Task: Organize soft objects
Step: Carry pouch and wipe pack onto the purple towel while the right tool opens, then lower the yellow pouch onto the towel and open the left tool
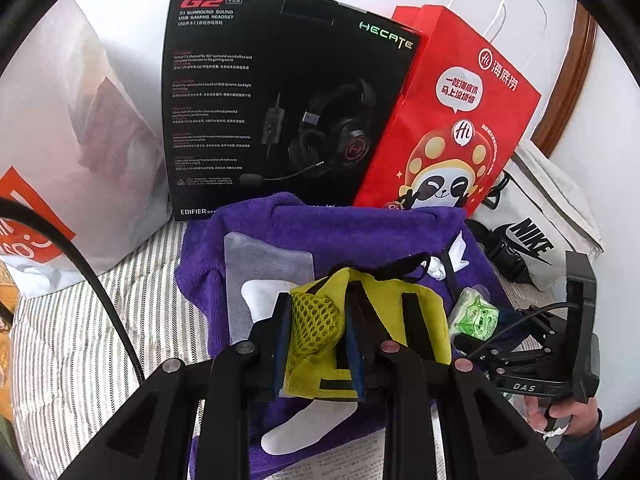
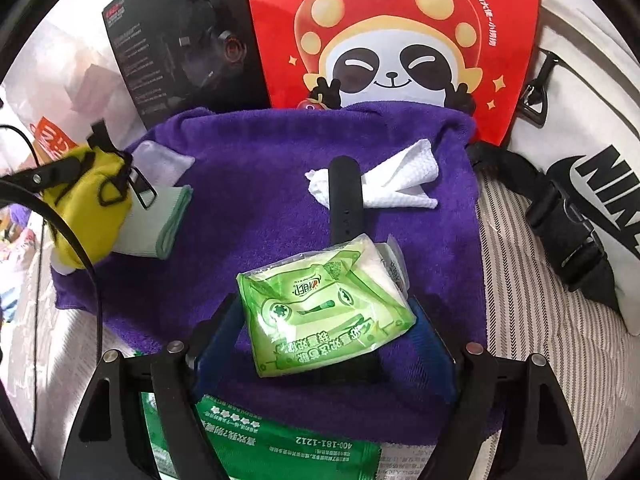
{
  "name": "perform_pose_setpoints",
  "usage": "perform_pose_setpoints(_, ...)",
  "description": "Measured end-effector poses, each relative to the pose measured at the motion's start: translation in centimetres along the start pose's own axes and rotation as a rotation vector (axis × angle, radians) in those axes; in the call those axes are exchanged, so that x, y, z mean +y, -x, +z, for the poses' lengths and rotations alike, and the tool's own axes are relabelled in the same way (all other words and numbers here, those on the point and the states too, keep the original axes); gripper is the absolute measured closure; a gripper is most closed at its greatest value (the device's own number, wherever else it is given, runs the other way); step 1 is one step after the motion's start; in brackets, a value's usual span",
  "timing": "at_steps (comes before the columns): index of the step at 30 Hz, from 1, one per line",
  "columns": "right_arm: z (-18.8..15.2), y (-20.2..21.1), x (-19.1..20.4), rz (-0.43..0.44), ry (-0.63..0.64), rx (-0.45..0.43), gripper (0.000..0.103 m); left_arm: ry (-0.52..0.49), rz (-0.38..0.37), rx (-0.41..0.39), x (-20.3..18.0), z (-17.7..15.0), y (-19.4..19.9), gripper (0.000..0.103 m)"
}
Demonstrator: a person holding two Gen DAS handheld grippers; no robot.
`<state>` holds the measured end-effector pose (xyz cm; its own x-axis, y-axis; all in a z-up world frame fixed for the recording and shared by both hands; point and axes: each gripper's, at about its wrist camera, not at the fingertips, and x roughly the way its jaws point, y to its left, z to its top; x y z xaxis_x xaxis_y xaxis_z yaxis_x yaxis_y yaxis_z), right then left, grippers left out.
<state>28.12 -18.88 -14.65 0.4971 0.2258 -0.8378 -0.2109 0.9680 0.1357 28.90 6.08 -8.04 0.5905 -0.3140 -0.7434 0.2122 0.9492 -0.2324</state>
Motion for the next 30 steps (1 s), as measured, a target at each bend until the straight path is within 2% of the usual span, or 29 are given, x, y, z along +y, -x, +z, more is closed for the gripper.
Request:
perform_pose_setpoints(11, -0.4, 3.0, -1.6, 0.060, -0.074, -0.074, 0.018, -0.014, 0.010, 0.017, -1.8, -0.3, -1.1, 0.079)
perform_pose_setpoints(15, -0.5, 3.7, -2.3, 0.048, -0.083, -0.081, 0.018, -0.041, 0.004, 0.053, -2.9, -0.8, -2.4, 0.079)
perform_pose_setpoints(19, -0.5, 4.3, -2.4, 0.060, -0.088, -0.089, 0.018, -0.070, 0.040, 0.094, -3.6, -1.6, -4.0, 0.079)
perform_pose_setpoints(24, -0.5, 4.6, -2.3, 0.058, -0.082, -0.102, 0.018, -0.059, 0.023, 0.109, -3.6, -2.1, -5.0, 0.079)
perform_pose_setpoints(30, -0.5, 4.7, -2.4, 0.055, -0.082, -0.109, 0.018, -0.073, 0.038, 0.114, -3.5, -2.3, -5.4, 0.076)
